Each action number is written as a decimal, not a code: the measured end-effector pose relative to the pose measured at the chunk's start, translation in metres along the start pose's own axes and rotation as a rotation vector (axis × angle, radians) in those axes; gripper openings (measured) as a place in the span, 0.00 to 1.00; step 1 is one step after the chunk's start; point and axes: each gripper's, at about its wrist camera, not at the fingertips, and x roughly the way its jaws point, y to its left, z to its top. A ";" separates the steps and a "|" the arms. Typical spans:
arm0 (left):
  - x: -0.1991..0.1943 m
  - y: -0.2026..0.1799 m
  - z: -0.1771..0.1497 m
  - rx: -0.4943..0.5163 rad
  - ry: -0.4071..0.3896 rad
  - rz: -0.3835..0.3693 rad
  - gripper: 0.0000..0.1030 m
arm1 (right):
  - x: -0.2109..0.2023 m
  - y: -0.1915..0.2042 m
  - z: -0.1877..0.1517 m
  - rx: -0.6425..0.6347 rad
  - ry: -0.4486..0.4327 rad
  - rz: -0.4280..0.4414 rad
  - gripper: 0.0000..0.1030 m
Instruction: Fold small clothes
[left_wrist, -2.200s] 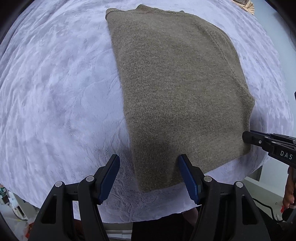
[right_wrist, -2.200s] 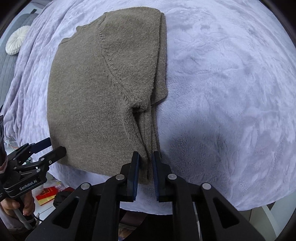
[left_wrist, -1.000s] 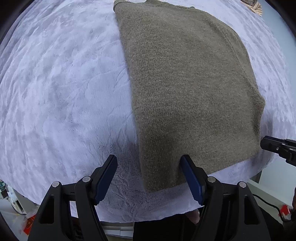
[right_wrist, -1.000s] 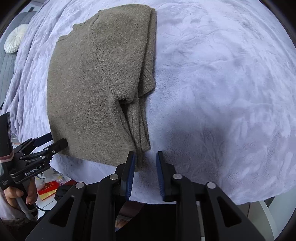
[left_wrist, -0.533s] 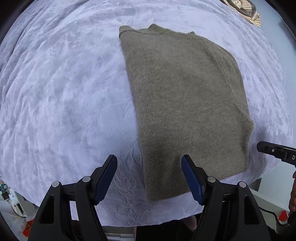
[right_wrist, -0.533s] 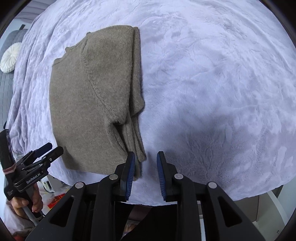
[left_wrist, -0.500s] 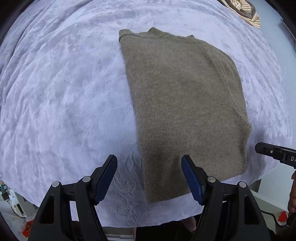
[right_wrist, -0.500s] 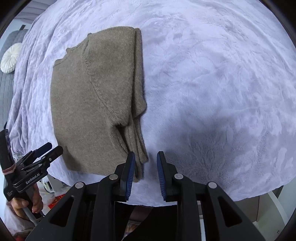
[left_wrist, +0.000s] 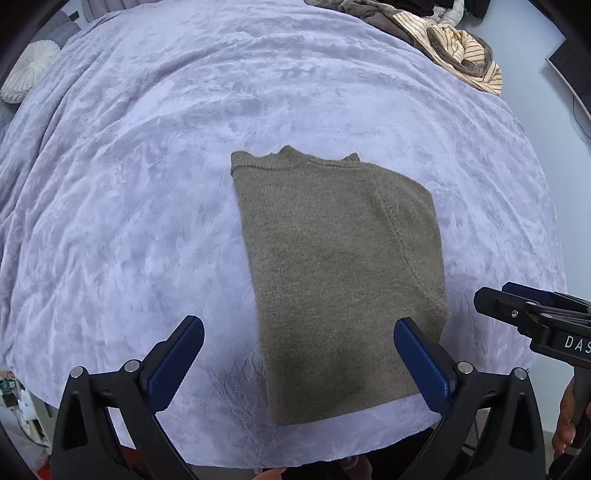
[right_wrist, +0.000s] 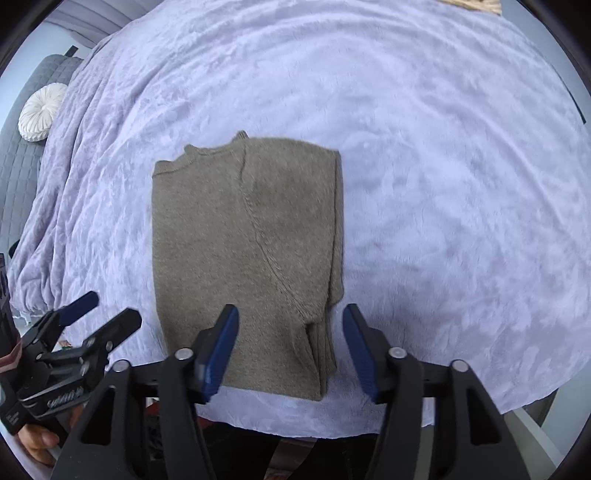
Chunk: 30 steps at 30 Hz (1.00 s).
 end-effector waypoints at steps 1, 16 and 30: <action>-0.001 0.001 0.001 -0.004 -0.001 -0.001 1.00 | -0.003 0.003 0.000 -0.005 -0.009 -0.008 0.74; -0.021 0.000 -0.004 -0.047 -0.031 0.064 1.00 | -0.023 0.024 -0.005 -0.030 -0.093 -0.119 1.00; -0.037 -0.005 -0.005 -0.008 -0.071 0.131 1.00 | -0.039 0.032 -0.004 -0.032 -0.122 -0.188 1.00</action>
